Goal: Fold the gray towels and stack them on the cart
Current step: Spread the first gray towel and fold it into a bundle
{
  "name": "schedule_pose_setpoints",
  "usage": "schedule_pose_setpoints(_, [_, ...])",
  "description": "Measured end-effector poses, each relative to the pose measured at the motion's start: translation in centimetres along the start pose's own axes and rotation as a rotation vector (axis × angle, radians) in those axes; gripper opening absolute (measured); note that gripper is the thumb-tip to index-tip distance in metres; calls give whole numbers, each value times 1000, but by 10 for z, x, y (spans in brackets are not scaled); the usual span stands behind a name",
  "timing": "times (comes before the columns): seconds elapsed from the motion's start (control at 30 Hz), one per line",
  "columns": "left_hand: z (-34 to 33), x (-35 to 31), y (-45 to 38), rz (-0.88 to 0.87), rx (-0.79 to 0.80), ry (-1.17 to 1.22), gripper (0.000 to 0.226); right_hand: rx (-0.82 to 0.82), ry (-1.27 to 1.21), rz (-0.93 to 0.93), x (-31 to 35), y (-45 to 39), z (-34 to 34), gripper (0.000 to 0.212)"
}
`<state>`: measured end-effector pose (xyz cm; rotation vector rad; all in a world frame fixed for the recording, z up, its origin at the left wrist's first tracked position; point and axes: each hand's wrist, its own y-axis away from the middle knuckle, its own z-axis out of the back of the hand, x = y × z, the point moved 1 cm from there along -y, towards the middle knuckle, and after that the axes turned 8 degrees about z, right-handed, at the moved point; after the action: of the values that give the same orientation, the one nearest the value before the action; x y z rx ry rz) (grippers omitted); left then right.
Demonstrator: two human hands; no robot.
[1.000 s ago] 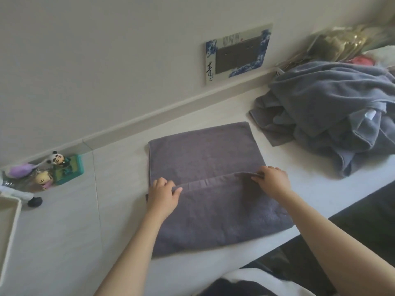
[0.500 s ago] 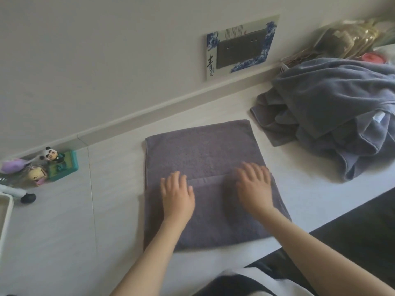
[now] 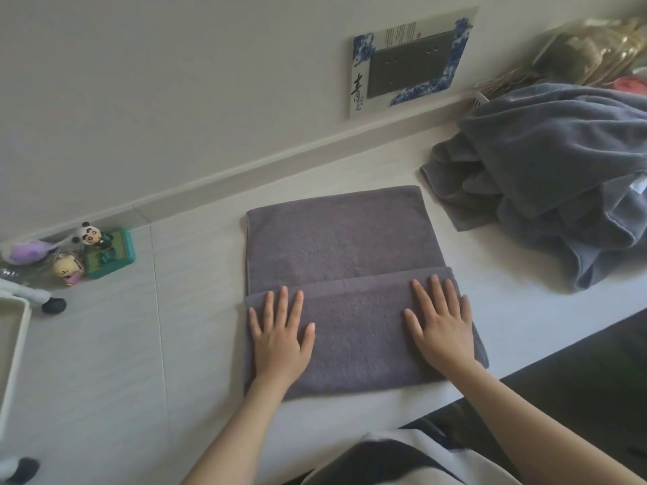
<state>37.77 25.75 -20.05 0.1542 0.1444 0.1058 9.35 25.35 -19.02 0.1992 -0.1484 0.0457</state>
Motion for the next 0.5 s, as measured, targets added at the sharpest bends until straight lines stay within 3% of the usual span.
schedule_pose_setpoints(0.07, [4,1,4,-51,-56,101,58,-57,-47,33,3,4,5,64])
schedule_pose_setpoints(0.17, [11,1,25,-263,-178,352,31,-225,-170,302,11,26,13,42])
schedule_pose_setpoints(0.27, [5,6,52,-379,-108,465,18,-216,-255,528,15,53,2,41])
schedule_pose_setpoints(0.4, [-8,19,65,-414,-9,433,32,-125,-283,504,11,64,-11,45])
schedule_pose_setpoints(0.5, [-7,19,63,-410,11,436,31,-183,-274,494,11,64,-14,43])
